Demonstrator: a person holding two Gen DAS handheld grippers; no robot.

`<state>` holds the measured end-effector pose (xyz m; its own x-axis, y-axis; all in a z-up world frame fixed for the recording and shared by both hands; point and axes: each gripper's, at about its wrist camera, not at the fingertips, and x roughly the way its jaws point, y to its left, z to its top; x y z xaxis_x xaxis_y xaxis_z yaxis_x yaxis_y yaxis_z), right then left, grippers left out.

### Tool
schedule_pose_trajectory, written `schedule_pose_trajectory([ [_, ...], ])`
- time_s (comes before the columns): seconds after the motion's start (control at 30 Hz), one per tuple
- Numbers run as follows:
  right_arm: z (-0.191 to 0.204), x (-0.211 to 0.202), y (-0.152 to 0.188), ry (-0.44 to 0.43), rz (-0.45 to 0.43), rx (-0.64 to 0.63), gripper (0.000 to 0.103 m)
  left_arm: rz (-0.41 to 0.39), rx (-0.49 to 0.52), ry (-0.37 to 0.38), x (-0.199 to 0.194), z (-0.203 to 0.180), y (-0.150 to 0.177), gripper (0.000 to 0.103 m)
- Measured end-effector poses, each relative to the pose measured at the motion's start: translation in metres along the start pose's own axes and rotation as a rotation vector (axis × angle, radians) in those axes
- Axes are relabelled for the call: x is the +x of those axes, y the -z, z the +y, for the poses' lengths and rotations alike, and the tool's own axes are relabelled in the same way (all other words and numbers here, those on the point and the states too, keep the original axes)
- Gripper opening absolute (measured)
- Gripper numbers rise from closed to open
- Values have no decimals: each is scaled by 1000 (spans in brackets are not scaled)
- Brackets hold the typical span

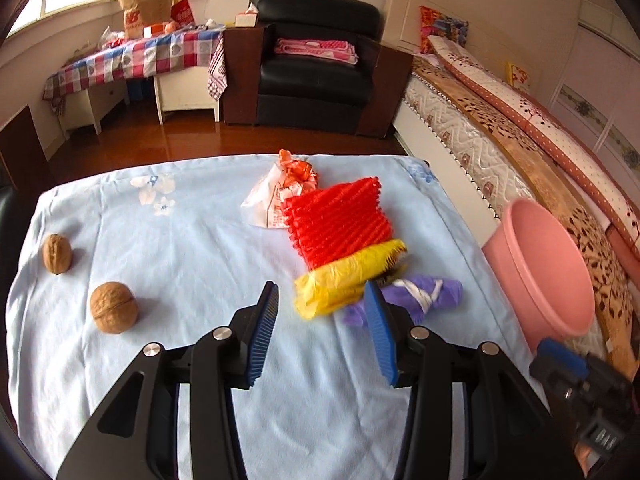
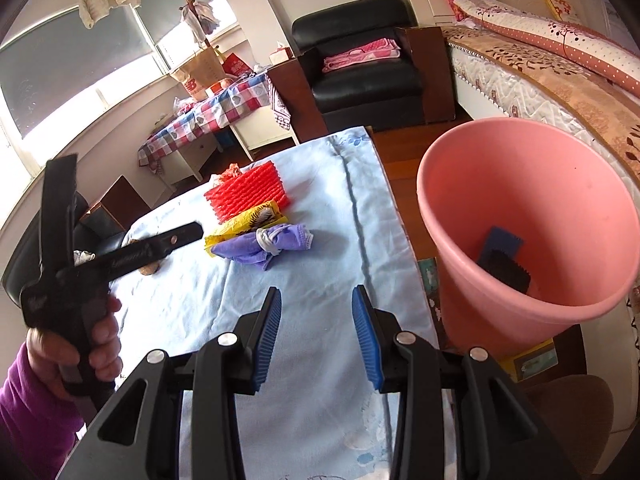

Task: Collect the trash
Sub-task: 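Reach the left tool around the yellow plastic bag while the right tool approaches the purple bundle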

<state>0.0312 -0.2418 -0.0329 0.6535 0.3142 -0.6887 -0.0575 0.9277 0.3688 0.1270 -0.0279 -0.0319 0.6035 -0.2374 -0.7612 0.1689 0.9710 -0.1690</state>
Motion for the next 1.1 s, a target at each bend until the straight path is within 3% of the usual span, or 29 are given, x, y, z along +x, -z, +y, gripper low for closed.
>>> schedule_pose_trajectory([
  [0.33,4,11,5,-25,34,-16,36,65,74,-32,49,-9,-13,44],
  [0.53,6,16,5,-35,50,-20,36,99,80,47,52,-12,-3,44],
  [0.73,7,22,4,-37,74,-9,36,87,100,72,45,-22,14,44],
  [0.87,9,24,3,-37,82,-13,41,85,80,84,39,-22,21,24],
  [0.9,9,25,2,-38,82,-10,45,83,78,83,36,-22,22,22],
  [1.1,16,31,-7,-59,89,0,46,53,73,72,17,-23,33,16],
])
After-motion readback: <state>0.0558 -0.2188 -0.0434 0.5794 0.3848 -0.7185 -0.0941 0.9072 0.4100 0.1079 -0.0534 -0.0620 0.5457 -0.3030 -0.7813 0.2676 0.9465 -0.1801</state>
